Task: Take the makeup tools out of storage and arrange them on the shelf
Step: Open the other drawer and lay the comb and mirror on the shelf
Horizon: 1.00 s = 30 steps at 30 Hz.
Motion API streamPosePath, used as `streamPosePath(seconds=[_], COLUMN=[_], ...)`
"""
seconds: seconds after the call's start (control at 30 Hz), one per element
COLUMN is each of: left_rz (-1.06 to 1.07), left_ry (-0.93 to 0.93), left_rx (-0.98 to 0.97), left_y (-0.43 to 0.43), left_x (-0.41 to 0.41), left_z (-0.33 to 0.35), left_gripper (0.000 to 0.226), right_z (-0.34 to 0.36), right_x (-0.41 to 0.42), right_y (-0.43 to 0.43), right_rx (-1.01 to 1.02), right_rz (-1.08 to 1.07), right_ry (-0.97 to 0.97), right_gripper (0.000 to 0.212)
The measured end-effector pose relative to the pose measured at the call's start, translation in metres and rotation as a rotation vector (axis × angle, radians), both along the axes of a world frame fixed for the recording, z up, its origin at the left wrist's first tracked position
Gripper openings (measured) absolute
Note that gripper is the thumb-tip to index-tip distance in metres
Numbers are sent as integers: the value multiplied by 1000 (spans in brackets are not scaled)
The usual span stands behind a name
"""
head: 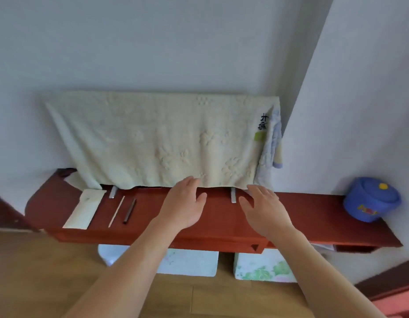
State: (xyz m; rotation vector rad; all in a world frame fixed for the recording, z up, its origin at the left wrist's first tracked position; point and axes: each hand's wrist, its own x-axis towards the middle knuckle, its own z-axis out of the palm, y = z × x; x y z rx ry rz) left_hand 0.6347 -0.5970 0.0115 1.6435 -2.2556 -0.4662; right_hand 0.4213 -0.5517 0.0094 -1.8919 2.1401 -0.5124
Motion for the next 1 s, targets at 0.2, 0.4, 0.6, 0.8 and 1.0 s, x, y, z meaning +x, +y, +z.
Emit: streamPosePath(seconds=[0.2, 0.4, 0.6, 0.8, 1.0], left_rz=[172, 216, 195, 105, 45], left_ry=[16, 12, 34, -37, -94], left_rx=[59, 109, 140, 157, 187], left_y=[9, 6, -14, -28, -20], left_x=[3, 18, 36, 41, 33], left_z=[-22, -55, -94, -135, -178], left_gripper=[54, 56, 52, 51, 49], right_z=[-28, -59, -94, -135, -173], right_x=[-3, 4, 15, 23, 20], right_y=[-27, -40, -50, -53, -42], right_rx=[56, 142, 214, 299, 367], right_rz=[166, 204, 178, 141, 94], right_ry=[-18, -6, 22, 28, -23], right_gripper=[56, 59, 58, 59, 58])
